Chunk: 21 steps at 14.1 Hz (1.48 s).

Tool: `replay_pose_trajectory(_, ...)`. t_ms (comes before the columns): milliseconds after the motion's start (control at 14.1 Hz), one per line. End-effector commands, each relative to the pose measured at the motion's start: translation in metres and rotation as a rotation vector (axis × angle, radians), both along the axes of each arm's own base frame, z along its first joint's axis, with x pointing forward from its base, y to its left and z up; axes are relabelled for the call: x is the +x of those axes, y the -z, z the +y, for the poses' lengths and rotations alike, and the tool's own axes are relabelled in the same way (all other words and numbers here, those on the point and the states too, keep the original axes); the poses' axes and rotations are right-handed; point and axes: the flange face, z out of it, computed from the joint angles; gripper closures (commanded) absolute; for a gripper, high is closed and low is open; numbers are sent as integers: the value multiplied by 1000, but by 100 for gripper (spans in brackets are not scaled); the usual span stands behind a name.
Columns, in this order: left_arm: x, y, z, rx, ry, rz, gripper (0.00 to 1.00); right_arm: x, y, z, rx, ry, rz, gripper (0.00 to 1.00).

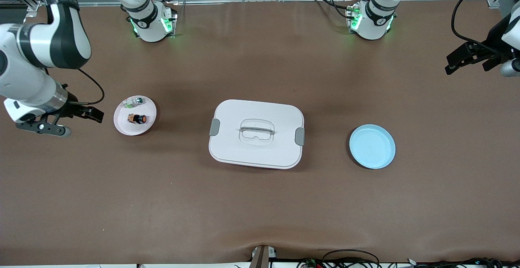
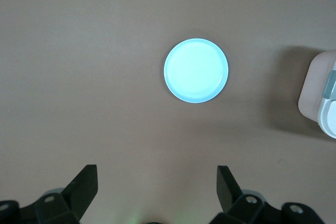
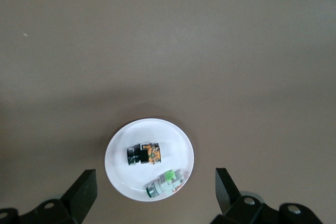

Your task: Transfer orange switch to right arm and place

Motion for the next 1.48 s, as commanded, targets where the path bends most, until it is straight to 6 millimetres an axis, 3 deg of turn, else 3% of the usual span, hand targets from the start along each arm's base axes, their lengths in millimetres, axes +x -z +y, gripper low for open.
replay_pose_trajectory(0, -1, -4, -1, -13, 20, 10, 0, 1, -56, 9, 12, -61, -8, 0)
replay_pose_trajectory(141, -1, -4, -1, -13, 21, 10, 0, -6, -86, -16, 101, -152, -36, 0)
replay_pose_trajectory(283, -1, -4, -1, -13, 20, 10, 0, -11, -95, -45, 146, -168, -55, 0)
replay_pose_trajectory(848, -1, -5, -1, -13, 20, 9, 0, -10, -173, -49, 109, -172, -137, 0)
replay_pose_trajectory(1273, 0, -5, 2, -15, 15, 9, 0, -20, -208, -45, 89, -181, -126, 0)
replay_pose_trajectory(1414, 0, -5, 2, -15, 14, 9, 0, -21, -209, -41, 94, -185, -119, 0)
